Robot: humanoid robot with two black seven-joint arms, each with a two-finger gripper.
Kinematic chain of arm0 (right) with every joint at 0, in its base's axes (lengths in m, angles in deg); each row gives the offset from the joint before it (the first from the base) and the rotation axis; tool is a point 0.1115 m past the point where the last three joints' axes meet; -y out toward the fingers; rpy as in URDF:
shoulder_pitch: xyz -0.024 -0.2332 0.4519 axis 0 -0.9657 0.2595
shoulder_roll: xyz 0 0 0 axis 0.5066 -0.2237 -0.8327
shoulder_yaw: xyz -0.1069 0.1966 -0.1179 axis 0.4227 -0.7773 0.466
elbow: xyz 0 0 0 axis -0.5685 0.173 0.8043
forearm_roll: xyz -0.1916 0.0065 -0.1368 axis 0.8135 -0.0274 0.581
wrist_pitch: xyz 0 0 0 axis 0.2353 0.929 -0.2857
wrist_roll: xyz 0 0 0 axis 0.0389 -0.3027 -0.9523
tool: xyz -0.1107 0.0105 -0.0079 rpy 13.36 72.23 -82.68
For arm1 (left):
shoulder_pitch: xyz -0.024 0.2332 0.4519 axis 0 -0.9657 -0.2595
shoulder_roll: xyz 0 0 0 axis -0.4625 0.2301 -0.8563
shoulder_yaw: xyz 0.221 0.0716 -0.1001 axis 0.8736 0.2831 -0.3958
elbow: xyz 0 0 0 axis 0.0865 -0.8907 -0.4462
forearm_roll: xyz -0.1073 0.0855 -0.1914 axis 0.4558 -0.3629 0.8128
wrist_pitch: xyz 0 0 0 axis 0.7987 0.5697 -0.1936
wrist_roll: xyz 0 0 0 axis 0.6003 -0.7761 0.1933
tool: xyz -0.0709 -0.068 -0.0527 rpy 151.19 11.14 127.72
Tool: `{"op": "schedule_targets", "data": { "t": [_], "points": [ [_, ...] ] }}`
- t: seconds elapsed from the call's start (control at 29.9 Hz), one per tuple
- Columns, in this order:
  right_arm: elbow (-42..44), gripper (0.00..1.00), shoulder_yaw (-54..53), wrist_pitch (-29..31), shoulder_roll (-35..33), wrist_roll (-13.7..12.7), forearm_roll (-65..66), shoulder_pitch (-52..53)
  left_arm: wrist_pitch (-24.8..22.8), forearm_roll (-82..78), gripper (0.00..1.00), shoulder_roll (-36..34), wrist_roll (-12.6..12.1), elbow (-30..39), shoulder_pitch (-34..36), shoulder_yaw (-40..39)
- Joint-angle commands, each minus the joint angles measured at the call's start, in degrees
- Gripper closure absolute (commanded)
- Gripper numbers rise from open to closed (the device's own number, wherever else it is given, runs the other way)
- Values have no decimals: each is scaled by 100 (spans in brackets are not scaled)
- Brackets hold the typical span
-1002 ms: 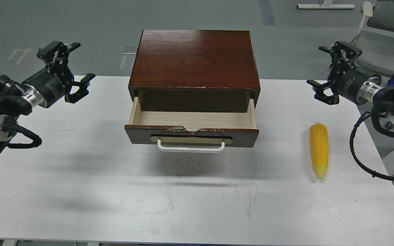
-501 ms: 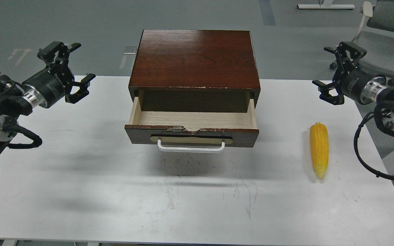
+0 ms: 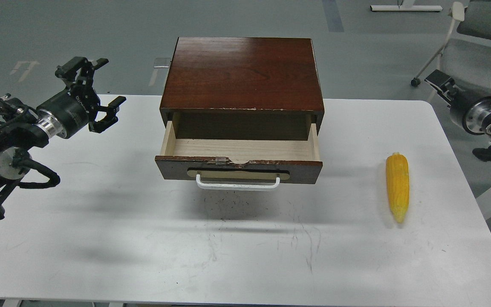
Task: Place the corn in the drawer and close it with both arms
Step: 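Lower the right gripper onto the yellow corn cob and grasp it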
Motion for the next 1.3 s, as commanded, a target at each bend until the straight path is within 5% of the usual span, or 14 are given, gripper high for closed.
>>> {"op": "schedule_targets", "data": {
  "t": [0.0,0.33,1.04,1.27],
  "points": [
    [-598,0,312,-40,-290,9,377,-4,76,0,2,-23,-23,22,15,-1],
    [-768,0,1736,-778,-335,26,2054,-328,181,0,2,-59,-5,22,-56,-1],
    [-952,4,814,-1280,104,26,2383,-1436,322,0,2,-67,3,39,15,-10],
    [-969,43,831,-1201,358,9,1980,-1516,322,0,2,-67,3,39,23,-27]
  ]
}}
